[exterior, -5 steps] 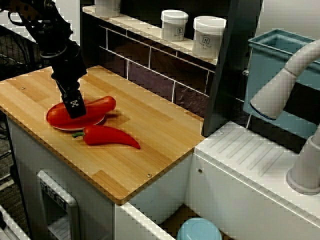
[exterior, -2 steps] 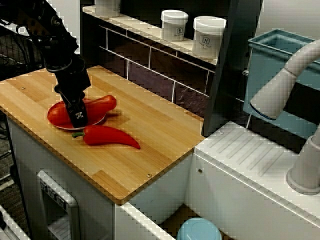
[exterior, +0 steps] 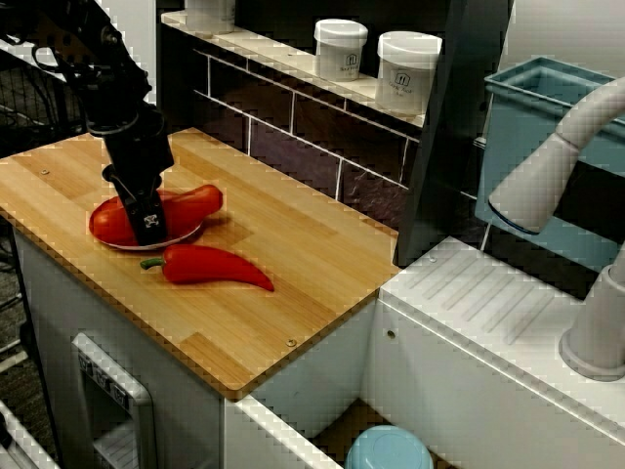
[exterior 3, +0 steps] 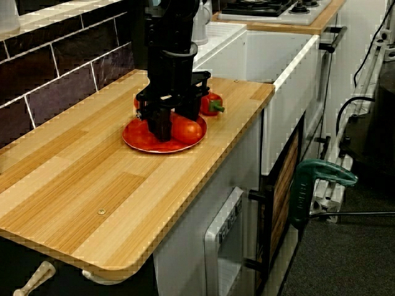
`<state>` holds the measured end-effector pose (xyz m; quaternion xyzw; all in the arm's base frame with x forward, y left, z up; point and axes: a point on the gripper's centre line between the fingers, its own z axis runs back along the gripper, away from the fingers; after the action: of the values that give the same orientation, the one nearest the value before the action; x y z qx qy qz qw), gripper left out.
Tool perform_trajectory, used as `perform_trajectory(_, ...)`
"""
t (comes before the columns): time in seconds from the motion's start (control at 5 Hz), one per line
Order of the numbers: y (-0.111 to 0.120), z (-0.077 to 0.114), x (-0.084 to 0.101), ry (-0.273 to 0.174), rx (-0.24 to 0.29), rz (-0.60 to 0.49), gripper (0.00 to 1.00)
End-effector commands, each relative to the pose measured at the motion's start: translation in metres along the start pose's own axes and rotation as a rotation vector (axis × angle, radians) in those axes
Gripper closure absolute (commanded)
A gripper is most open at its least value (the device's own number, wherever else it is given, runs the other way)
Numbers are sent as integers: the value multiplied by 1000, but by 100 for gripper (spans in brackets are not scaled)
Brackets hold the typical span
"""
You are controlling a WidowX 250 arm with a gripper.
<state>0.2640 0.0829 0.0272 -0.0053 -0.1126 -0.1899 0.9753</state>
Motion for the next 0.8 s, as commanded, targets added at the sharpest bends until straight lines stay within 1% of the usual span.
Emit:
perform_trajectory(0.0,25,39,-8,-47,14,18,100)
perform_trajectory(0.2,38,44,-10,-59,8,52,100)
perform_trajectory(0.4,49,58,-11,-69,6,50,100)
perform_trajectory(0.6,59,74,-12,-84,-14,59,100)
